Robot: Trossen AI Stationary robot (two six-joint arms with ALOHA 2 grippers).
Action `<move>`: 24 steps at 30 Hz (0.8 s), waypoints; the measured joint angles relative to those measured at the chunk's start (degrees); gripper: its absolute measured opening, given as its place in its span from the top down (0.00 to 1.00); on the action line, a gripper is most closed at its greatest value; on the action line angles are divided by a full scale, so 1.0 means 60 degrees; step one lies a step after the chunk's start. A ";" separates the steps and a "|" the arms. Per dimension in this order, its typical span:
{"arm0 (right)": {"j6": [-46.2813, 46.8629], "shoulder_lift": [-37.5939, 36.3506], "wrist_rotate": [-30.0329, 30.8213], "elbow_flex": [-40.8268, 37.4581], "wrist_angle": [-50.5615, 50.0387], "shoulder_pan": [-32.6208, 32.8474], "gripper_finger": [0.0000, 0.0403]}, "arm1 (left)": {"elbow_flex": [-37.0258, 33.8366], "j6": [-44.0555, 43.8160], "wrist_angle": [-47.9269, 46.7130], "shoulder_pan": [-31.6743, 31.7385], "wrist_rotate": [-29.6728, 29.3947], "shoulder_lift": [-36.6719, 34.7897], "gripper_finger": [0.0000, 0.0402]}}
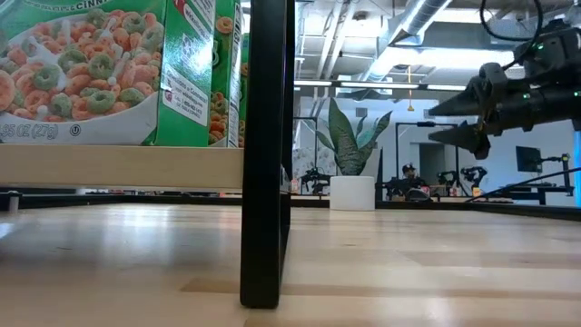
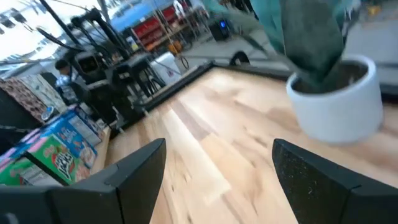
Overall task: Stack cereal on shelf
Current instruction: Return to Home Position
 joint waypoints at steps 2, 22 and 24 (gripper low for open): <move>-0.0001 -0.0001 0.0000 0.0000 -0.0399 0.0000 0.21 | 0.0000 -0.0016 0.0000 0.0000 0.0000 0.0000 0.47; 0.0003 -0.0001 -0.0004 -0.0007 -0.2819 0.0000 0.21 | -0.0007 0.0015 -0.0004 0.0000 0.0012 0.0000 0.47; 0.0003 -0.0001 -0.0004 -0.0011 -0.2866 0.0000 0.21 | -0.0007 -0.0006 -0.0004 0.0000 0.0012 0.0000 0.47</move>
